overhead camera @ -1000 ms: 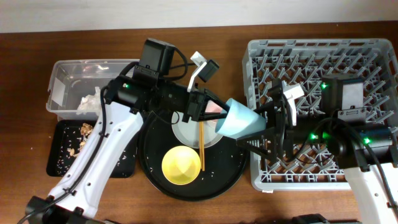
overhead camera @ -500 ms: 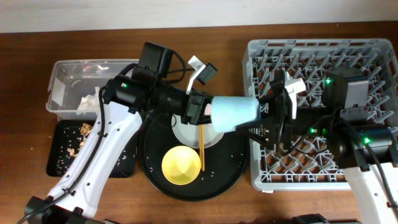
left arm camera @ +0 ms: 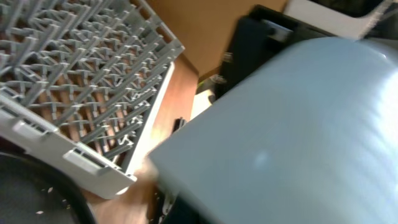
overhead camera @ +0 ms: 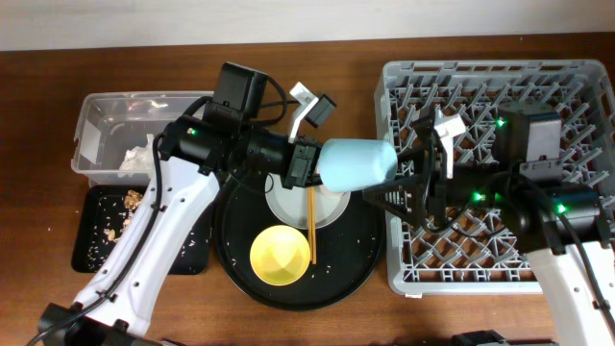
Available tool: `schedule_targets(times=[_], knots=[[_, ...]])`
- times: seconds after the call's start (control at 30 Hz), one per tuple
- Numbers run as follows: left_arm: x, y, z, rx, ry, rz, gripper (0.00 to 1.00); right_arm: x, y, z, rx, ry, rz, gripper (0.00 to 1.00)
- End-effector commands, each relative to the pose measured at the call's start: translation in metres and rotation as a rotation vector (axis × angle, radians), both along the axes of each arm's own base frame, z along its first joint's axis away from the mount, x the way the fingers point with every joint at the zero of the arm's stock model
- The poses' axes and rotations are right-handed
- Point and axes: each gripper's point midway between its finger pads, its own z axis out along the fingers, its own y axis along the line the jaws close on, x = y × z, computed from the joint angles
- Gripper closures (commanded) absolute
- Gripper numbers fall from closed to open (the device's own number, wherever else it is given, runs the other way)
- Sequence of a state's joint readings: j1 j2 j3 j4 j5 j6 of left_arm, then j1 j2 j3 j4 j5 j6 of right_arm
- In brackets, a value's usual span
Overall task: Sort waste into correct bins and load items into the dishwasher rack
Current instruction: 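Hand the blue cup from the left gripper to the right gripper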
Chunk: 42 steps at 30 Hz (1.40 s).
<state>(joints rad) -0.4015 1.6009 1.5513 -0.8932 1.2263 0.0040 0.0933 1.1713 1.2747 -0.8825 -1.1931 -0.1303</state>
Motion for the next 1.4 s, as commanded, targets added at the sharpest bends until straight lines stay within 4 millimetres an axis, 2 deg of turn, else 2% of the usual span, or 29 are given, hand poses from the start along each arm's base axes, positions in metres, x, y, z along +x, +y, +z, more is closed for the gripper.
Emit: schedule_targets(times=[0.0, 0.2, 0.23, 0.3, 0.33, 0.4, 0.47, 0.5, 0.57, 0.6, 0.63, 0.7, 0.8, 0.97, 1.0, 1.07, 1.1, 1.17, 1.23, 1.27, 1.33, 1.37], knots=[[-0.005, -0.001, 0.009, -0.045, 0.026, -0.032, 1.0, 0.004, 0.002, 0.004, 0.009, -0.004, 0.005, 0.28], [-0.005, -0.001, 0.009, -0.045, 0.025, -0.031, 1.0, 0.003, 0.002, 0.003, 0.008, 0.0, 0.004, 0.26], [0.003, 0.001, -0.001, 0.009, 0.008, 0.014, 1.0, 0.004, 0.001, 0.003, 0.003, -0.003, -0.002, 0.25], [0.046, 0.028, -0.049, 0.308, 0.038, 0.302, 1.0, 0.006, -0.001, 0.003, 0.001, -0.004, -0.011, 0.25], [0.055, 0.042, -0.062, 0.398, 0.046, 0.377, 1.0, 0.008, -0.003, 0.002, -0.002, -0.001, -0.024, 0.25], [0.058, 0.056, -0.074, 0.477, 0.055, 0.425, 1.0, 0.02, -0.016, -0.01, -0.061, 0.022, -0.111, 0.24], [0.048, 0.064, -0.087, 0.557, 0.094, 0.43, 0.99, 0.03, -0.032, -0.028, -0.148, 0.067, -0.212, 0.2], [0.04, 0.069, -0.097, 0.631, 0.111, 0.432, 0.95, 0.034, -0.04, -0.039, -0.205, 0.092, -0.266, 0.16], [0.017, 0.073, -0.12, 0.796, 0.126, 0.421, 0.8, 0.037, -0.055, -0.057, -0.303, 0.134, -0.345, 0.11], [0.005, 0.072, -0.132, 0.877, 0.138, 0.429, 0.69, 0.038, -0.064, -0.067, -0.364, 0.158, -0.389, 0.03], [-0.007, 0.069, -0.147, 0.952, 0.143, 0.438, 0.62, 0.038, -0.071, -0.074, -0.405, 0.173, -0.417, 0.0], [-0.025, 0.074, -0.174, 1.105, 0.149, 0.511, 0.6, 0.036, -0.082, -0.085, -0.477, 0.205, -0.461, 0.02], [-0.043, 0.067, -0.209, 1.157, 0.165, 0.545, 0.6, 0.036, -0.09, -0.091, -0.524, 0.215, -0.491, 0.02], [-0.039, 0.061, -0.259, 1.091, 0.147, 0.581, 0.62, 0.036, -0.09, -0.091, -0.523, 0.217, -0.49, 0.02], [-0.037, 0.059, -0.263, 1.073, 0.138, 0.587, 0.71, 0.035, -0.09, -0.091, -0.524, 0.218, -0.49, 0.02], [-0.033, 0.055, -0.263, 1.047, 0.126, 0.596, 0.95, 0.035, -0.09, -0.092, -0.525, 0.22, -0.489, 0.02], [-0.032, 0.054, -0.262, 1.042, 0.123, 0.597, 0.99, 0.035, -0.09, -0.092, -0.525, 0.22, -0.489, 0.02], [-0.031, 0.052, -0.261, 1.037, 0.123, 0.597, 0.99, 0.035, -0.09, -0.092, -0.524, 0.221, -0.489, 0.02], [-0.026, 0.044, -0.249, 0.996, 0.119, 0.595, 0.99, 0.036, -0.09, -0.09, -0.523, 0.216, -0.49, 0.02], [-0.02, 0.032, -0.222, 0.917, 0.096, 0.57, 1.0, 0.036, -0.087, -0.081, -0.502, 0.198, -0.483, 0.02], [-0.011, 0.022, -0.166, 0.753, 0.076, 0.523, 1.0, 0.033, -0.07, -0.049, -0.397, 0.15, -0.419, 0.02], [-0.006, 0.017, -0.119, 0.587, 0.071, 0.475, 1.0, 0.028, -0.06, -0.03, -0.332, 0.128, -0.372, 0.02]])
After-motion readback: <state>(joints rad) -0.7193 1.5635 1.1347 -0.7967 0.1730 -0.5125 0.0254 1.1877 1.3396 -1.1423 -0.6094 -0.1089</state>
